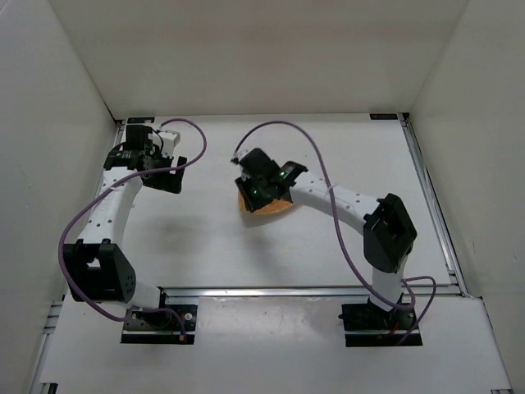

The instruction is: Place and organize the fake fruits in the fruit bowl

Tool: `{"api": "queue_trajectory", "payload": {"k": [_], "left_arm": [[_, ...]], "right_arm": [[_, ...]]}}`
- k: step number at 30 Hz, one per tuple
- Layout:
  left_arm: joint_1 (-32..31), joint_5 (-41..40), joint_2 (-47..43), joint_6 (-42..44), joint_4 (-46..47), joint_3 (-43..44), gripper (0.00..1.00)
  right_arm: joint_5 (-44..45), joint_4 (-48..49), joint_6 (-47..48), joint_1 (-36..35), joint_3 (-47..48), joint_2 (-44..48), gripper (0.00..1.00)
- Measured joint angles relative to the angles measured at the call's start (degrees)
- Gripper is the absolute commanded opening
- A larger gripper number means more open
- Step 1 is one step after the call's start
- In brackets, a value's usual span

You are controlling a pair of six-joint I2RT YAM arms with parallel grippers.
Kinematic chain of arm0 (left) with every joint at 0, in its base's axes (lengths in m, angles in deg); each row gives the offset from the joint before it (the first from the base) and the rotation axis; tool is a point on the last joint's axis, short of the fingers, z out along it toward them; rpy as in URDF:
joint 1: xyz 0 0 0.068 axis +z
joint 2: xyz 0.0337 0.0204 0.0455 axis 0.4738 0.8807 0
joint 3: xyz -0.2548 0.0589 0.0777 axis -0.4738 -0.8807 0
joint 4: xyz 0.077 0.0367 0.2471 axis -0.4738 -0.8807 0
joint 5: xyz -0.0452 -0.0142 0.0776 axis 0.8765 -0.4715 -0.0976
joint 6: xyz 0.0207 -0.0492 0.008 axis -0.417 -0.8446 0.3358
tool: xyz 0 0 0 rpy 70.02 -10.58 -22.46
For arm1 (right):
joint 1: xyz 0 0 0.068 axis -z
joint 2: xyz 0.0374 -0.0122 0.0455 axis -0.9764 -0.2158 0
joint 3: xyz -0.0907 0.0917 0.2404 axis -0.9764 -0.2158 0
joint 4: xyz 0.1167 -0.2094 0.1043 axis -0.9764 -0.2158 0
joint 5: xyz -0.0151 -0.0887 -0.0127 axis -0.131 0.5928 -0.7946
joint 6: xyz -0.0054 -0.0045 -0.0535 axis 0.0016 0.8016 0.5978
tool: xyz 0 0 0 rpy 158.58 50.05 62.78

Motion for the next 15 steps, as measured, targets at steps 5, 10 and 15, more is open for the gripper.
{"api": "queue_trajectory", "payload": {"k": [5,10,15], "left_arm": [[0.0,0.1,0.0,-0.2,0.0,-1.0,1.0],[0.0,0.2,0.0,-0.1,-0.5,-2.3,1.0],[0.0,0.5,0.0,0.1,-0.6,-3.9,1.0]], "right_arm": [[4.6,-1.7,-4.0,9.6,9.5,-4.0,0.17],[8.9,-5.2,-5.3,13.7,22.4,-16.9,0.9],[10.2,-10.1,-5.4,14.1,23.0,-19.5,1.0]]}}
